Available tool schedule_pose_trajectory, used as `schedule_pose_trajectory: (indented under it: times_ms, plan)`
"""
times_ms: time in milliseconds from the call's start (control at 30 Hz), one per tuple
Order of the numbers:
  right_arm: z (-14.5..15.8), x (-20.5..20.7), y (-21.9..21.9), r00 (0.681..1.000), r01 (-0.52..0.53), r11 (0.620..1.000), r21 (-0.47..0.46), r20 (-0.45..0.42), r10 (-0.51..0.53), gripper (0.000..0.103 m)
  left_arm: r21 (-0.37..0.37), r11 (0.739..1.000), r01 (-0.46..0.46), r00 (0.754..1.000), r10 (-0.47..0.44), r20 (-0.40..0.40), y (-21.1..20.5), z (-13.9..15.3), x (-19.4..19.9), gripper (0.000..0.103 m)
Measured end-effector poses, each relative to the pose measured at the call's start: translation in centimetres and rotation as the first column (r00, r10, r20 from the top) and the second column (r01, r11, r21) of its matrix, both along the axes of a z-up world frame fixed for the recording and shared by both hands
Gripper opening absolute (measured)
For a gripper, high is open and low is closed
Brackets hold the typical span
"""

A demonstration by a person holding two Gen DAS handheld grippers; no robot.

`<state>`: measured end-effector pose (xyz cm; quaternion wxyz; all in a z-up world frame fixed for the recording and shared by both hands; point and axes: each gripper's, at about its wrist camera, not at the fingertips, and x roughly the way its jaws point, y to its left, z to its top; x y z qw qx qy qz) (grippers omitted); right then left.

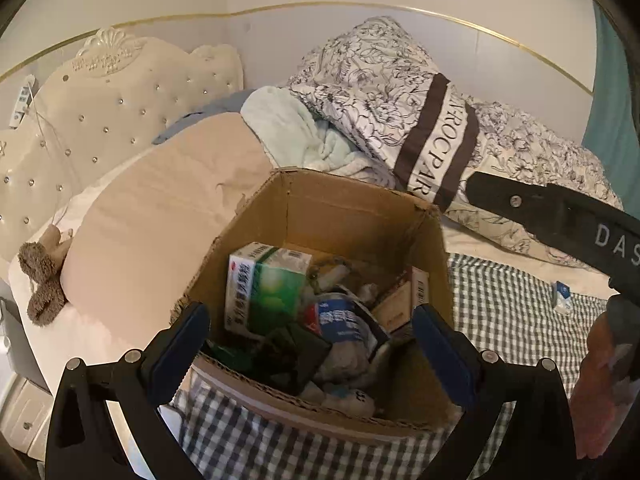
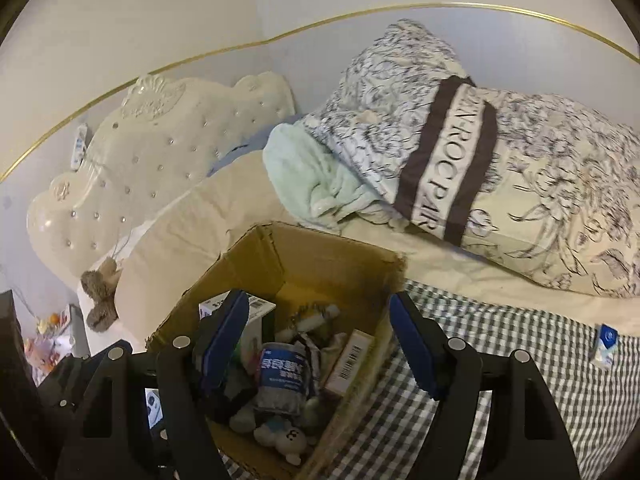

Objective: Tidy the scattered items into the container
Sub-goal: 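Release the pouch into the box while the right tool drops the bracelet inside, then move the right tool to the blue tissue pack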

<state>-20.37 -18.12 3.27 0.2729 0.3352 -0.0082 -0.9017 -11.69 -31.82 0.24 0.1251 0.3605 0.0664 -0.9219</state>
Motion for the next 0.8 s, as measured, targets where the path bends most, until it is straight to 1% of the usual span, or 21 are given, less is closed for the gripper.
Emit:
schedule_pose_trajectory:
  times_ms: [67, 133, 200, 367, 467, 633, 800]
  plan:
    - [0.3, 0.3, 1.4, 1.0, 0.019, 1.0, -0.005, 0.003, -0.019, 0.073, 0.006, 1.0, 0.006, 1.0, -0.006, 0.0, 0.8, 0.4, 0.3, 0.103]
    - [0.5, 0.6, 2.8, 0.999, 0.039, 0.999, -0.009, 0.005, -0.039, 0.073, 0.037, 0.999, 0.024, 1.0, -0.024, -0.007, 1.7, 1.1, 0.8, 0.103]
    - [0.8, 1.0, 4.2, 0.998, 0.058, 0.998, -0.013, 0.006, -0.058, 0.073, 0.053, 0.998, 0.038, 0.999, -0.037, -0.022, 2.8, 1.9, 1.2, 0.103]
    - [2.2, 2.3, 8.6, 0.995, 0.101, 0.994, -0.036, -0.01, -0.101, 0.073, 0.039, 0.997, 0.068, 0.997, -0.066, -0.042, 6.3, 3.9, 1.6, 0.103]
    - [3.0, 3.3, 11.6, 0.992, 0.126, 0.991, -0.043, -0.025, -0.127, 0.073, 0.045, 0.995, 0.09, 0.995, -0.088, -0.05, 8.5, 4.6, 1.8, 0.103]
    - [3.4, 4.5, 16.4, 0.981, 0.187, 0.982, -0.031, -0.048, -0.188, 0.073, 0.048, 0.991, 0.123, 0.992, -0.122, -0.036, 12.3, 4.8, 1.4, 0.103]
    - [2.6, 4.8, 21.0, 0.963, 0.263, 0.965, -0.008, -0.052, -0.263, 0.073, 0.036, 0.985, 0.167, 0.986, -0.166, -0.03, 16.3, 4.1, 0.7, 0.103]
